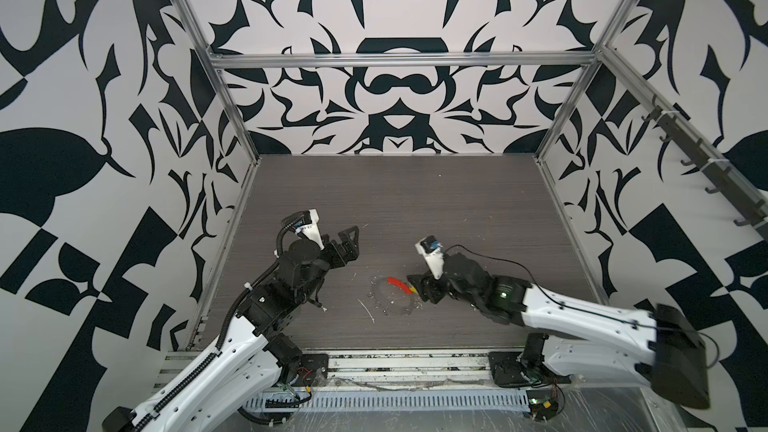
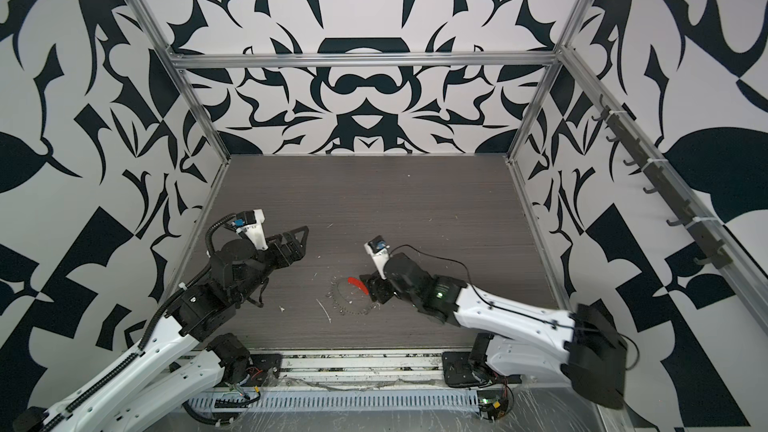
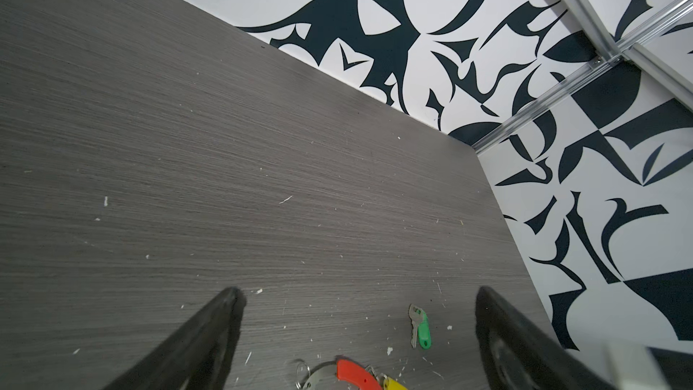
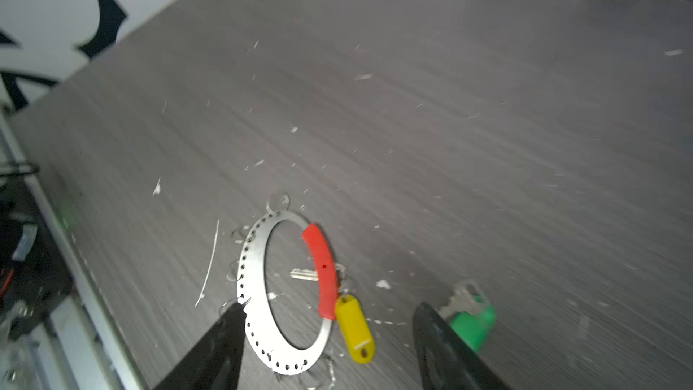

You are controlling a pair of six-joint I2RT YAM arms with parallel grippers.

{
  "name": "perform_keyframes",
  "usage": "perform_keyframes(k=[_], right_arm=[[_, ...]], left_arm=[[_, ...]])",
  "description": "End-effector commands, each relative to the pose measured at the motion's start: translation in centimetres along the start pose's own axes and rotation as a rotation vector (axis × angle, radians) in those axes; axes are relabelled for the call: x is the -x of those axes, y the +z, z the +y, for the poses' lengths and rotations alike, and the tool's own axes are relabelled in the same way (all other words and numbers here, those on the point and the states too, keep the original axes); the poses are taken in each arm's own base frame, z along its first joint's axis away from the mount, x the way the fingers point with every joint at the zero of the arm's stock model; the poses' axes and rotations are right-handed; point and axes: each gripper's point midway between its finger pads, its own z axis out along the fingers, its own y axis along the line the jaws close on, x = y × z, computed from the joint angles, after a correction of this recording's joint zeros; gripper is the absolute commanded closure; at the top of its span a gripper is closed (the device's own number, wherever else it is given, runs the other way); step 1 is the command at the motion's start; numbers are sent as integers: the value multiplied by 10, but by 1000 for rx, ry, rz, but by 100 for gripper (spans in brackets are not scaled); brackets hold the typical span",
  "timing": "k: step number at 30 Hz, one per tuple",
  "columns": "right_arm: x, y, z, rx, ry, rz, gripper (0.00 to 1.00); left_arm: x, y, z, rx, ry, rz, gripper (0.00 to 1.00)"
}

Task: Remove the keys from the keyring

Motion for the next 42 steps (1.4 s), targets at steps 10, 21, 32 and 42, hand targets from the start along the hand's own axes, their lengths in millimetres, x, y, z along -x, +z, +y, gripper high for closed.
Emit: perform_keyframes(k=[10,21,32,42], right_arm=[[-25,81,48,134,-121,214,28],[-43,131,107,297,-180,317,30],[-2,165,167,470,-213,243,30],[45,103,114,308,-193,-16,27]], left_arm=[[-1,-11,5,0,-16,5,1],[4,-25,11,9,-7,-22,1],[18,-50,19,5,-17,-103,1],[24,-44,27,58,-9,-149,1]])
